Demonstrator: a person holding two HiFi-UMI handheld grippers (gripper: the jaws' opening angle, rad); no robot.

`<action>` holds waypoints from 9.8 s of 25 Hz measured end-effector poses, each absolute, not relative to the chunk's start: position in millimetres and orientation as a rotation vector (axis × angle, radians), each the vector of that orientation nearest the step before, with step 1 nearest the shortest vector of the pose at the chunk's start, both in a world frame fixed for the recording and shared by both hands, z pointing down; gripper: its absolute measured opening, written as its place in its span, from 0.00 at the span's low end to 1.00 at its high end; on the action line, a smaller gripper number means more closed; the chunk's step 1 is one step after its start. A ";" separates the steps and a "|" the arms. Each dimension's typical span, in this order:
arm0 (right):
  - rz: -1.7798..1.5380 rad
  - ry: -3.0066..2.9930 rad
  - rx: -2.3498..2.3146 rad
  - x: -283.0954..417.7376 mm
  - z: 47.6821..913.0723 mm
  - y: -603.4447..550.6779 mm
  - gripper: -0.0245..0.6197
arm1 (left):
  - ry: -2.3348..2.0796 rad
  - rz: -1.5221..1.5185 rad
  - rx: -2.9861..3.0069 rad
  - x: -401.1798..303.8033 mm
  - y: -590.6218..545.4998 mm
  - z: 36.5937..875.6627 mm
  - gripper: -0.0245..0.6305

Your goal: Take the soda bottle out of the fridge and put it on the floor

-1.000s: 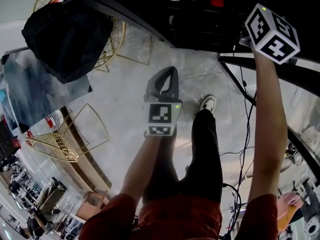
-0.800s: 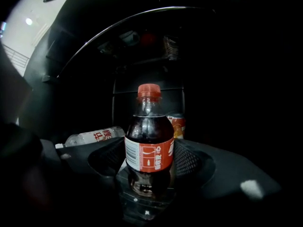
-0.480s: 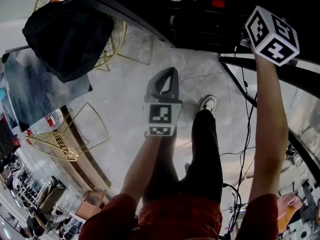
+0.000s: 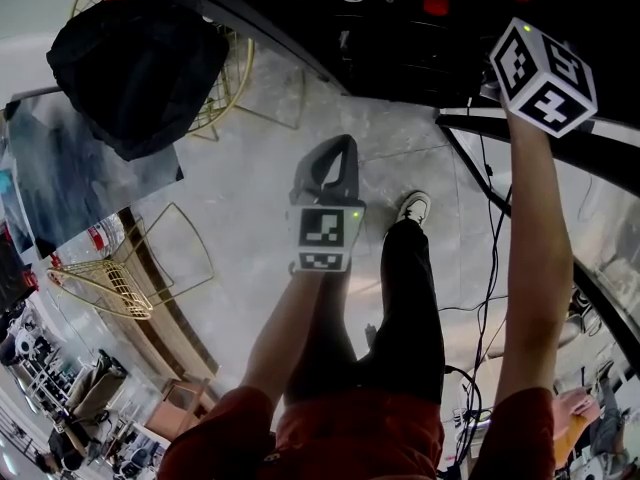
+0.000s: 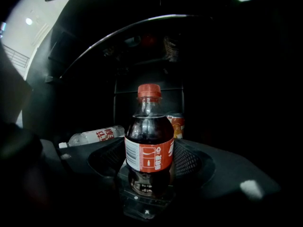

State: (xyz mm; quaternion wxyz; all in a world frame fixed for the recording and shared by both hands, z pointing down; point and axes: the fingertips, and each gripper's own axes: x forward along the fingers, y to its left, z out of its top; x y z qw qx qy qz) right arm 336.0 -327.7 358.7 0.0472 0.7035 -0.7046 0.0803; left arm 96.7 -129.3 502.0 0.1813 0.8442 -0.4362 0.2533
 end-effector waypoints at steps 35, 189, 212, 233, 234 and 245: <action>0.344 -2.398 1.766 274.3 300.4 -136.8 0.50 | -1.505 0.665 2.310 110.7 -107.7 361.7 0.04; 0.221 -2.629 0.807 -91.2 1060.6 -26.7 0.50 | -1.630 0.501 2.131 -189.0 -2.2 1057.9 0.04; 0.213 -2.592 0.867 -134.7 1090.9 -105.4 0.50 | -1.611 0.498 2.148 -185.9 -2.1 1060.4 0.04; 0.198 -2.625 0.882 -117.3 1094.6 -92.5 0.50 | -1.577 0.529 2.157 -170.6 -1.5 1069.7 0.04; 0.197 -2.627 0.882 -117.2 1094.7 -92.3 0.50 | -1.575 0.533 2.158 -170.1 -1.4 1070.5 0.04; 0.208 -2.633 0.878 -117.8 1096.8 -93.2 0.51 | -1.563 0.540 2.161 -165.7 -0.9 1072.6 0.04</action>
